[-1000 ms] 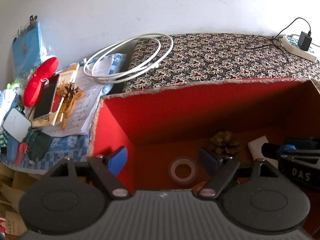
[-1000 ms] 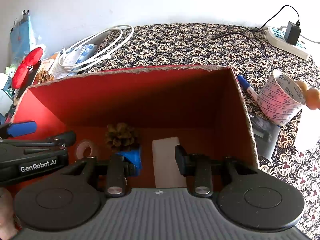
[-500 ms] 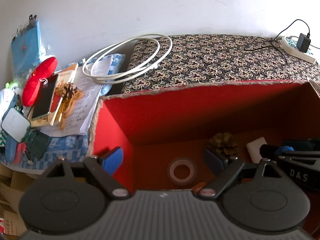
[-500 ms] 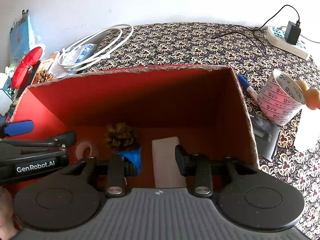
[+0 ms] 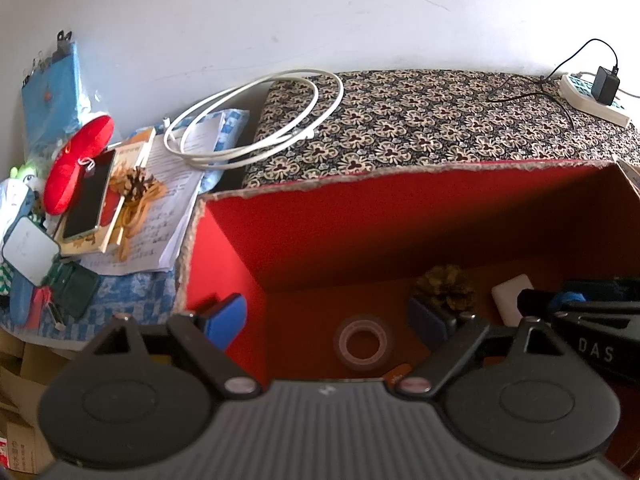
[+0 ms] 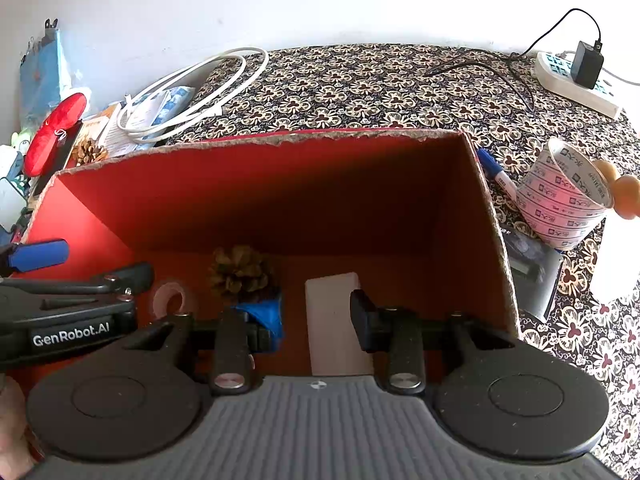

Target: Organize rigid objects

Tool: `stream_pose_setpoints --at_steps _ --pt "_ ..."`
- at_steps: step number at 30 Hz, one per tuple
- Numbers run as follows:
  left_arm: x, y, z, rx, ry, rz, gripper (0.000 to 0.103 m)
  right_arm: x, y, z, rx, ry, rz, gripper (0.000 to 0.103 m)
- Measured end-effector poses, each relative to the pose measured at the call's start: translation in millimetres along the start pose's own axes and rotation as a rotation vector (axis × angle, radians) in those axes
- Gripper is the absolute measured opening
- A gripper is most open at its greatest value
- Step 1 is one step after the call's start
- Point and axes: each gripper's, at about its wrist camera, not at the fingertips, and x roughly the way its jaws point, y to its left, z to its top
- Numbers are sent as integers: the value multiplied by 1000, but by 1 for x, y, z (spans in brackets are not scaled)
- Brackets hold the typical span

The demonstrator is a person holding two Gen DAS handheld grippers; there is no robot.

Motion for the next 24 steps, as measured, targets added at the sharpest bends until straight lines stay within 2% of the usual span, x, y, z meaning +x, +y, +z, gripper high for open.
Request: stream_pose_setpoints --at_steps 5,19,24 --pt "0 -1 -1 19 -2 -22 89 1 1 0 -1 1 3 19" --pt "-5 -4 -3 37 -48 9 89 1 1 1 -1 4 5 19" --pt "-4 -3 -3 31 -41 3 89 1 1 1 -1 6 6 19"
